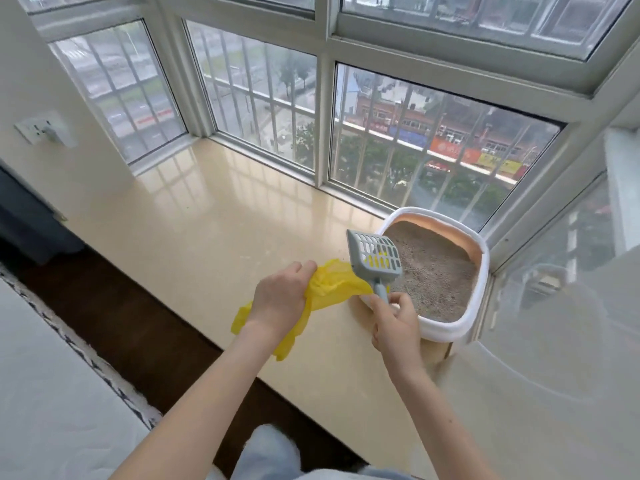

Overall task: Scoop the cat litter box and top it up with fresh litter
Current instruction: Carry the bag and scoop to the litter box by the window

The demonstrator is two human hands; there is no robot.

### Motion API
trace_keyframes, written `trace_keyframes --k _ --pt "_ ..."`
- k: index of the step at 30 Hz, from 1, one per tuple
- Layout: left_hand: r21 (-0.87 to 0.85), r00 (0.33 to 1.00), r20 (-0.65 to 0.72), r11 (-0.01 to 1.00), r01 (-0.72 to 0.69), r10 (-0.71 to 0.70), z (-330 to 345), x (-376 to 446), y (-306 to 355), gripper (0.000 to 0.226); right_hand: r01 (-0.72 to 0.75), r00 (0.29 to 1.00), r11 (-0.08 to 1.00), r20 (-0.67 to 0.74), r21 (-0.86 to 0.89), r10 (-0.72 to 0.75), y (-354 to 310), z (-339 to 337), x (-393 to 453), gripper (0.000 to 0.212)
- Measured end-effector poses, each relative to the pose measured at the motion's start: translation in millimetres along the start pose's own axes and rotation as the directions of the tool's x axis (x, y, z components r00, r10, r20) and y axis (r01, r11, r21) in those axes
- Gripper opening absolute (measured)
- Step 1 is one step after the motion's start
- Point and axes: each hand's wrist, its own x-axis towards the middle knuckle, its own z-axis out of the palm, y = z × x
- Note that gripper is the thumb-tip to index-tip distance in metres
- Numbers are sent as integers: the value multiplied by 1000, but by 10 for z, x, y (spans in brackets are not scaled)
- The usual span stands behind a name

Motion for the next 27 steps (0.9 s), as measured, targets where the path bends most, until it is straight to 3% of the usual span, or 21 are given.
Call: trace_keyframes --k 6,17,27 --pt "-6 998 9 998 -69 70 -10 478 -585 30 -18 997 1000 -81 -11 17 -98 624 305 13" --pt "6 988 51 989 -148 147 -324 1142 -2442 24 -7 982 999 -189 36 14 -273 2337 565 14" --pt "63 985 104 987 -145 138 -196 1242 -3060 31 -77 976 996 -199 50 85 -122 2903 729 15"
